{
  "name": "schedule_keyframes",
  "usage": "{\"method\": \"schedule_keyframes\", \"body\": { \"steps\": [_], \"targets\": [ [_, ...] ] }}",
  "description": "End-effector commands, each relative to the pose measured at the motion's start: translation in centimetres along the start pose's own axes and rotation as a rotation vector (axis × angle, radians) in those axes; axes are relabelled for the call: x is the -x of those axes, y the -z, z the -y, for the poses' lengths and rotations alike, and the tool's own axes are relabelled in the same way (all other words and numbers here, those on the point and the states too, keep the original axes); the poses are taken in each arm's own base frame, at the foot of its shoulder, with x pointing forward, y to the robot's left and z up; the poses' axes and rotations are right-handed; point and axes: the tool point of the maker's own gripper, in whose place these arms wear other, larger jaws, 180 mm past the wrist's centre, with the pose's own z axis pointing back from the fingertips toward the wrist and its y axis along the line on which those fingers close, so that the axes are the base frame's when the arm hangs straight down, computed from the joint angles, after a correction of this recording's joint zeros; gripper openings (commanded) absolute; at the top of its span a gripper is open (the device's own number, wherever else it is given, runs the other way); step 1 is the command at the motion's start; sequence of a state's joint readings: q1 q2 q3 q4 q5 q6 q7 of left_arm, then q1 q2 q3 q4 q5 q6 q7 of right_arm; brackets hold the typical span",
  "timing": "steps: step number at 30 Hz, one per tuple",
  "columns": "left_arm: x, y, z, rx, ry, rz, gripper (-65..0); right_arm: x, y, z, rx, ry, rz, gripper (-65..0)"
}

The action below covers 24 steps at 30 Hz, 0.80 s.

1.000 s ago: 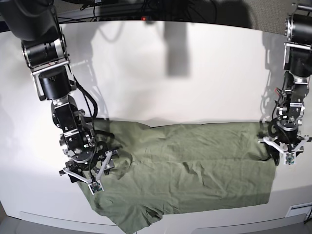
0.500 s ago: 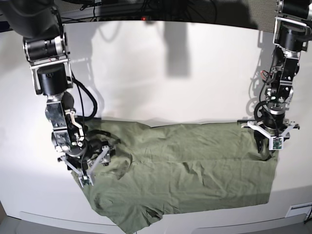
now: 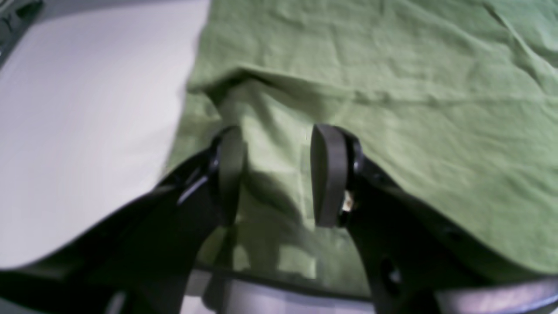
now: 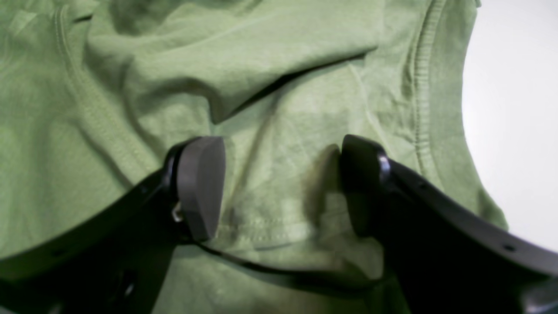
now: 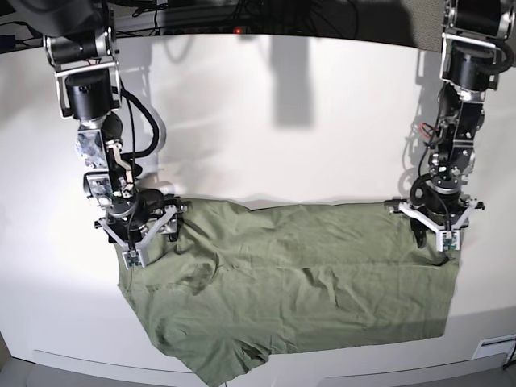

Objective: Fold the T-shirt properly
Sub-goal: 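Grasp the folded edge with both grippers and drag it back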

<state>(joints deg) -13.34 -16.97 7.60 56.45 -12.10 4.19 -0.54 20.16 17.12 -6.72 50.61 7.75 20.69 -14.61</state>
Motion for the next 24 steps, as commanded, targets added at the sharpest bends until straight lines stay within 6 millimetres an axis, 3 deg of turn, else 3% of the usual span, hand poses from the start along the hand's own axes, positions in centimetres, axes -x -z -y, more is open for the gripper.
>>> {"method": "schedule_keyframes", "body": {
  "steps": [1,8,14,19,24],
  "targets": [
    [-1.8,0.5,-1.0,-0.021,0.002,0.052,-39.7,-1.7,-0.2,0.6,0.006,-0.009,0.029,-23.4],
    [2.7,0.3,-1.8,-0.048,0.008,-0.037,-39.7,-0.6,-0.2,0.4,0.002,-0.005,0.005,-23.4],
    [5.3,-0.2,-1.8,-0.049,0.007,-0.136,-39.7,0.3,-0.3,0.2,-0.001,-0.005,-0.01,-23.4],
    [8.2,-0.9,0.0,0.057,0.02,-0.29,-39.7,1.2,-0.9,-0.6,-0.013,-0.023,-0.007,-23.4],
    [9.2,-1.3,0.5,0.104,0.099,-0.343,-40.1,2.0,-2.2,-1.9,-0.03,-0.05,-0.04,-23.4]
  ]
}}
